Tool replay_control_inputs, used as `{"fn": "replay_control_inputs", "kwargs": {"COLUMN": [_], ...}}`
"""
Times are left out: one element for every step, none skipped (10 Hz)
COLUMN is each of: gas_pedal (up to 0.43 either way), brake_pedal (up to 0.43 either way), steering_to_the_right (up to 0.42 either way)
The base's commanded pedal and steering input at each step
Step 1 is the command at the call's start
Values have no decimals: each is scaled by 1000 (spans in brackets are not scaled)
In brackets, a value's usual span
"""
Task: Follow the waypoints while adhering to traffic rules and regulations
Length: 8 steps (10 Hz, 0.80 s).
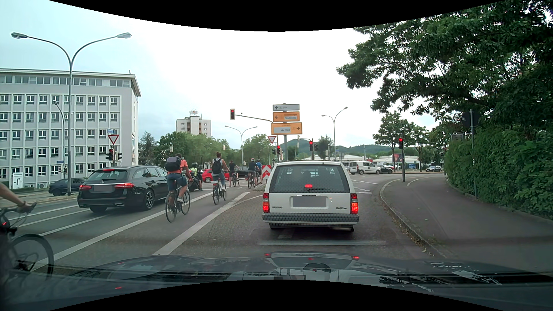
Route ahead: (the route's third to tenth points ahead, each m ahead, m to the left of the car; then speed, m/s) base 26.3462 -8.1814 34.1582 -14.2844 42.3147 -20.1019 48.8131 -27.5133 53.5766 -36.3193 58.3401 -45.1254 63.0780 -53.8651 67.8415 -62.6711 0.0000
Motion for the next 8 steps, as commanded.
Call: {"fn": "replay_control_inputs", "kwargs": {"gas_pedal": [0,0,0,0,0,0,0,0], "brake_pedal": [226,226,226,226,226,226,226,226], "steering_to_the_right": [62,62,62,62,62,62,62,62]}}
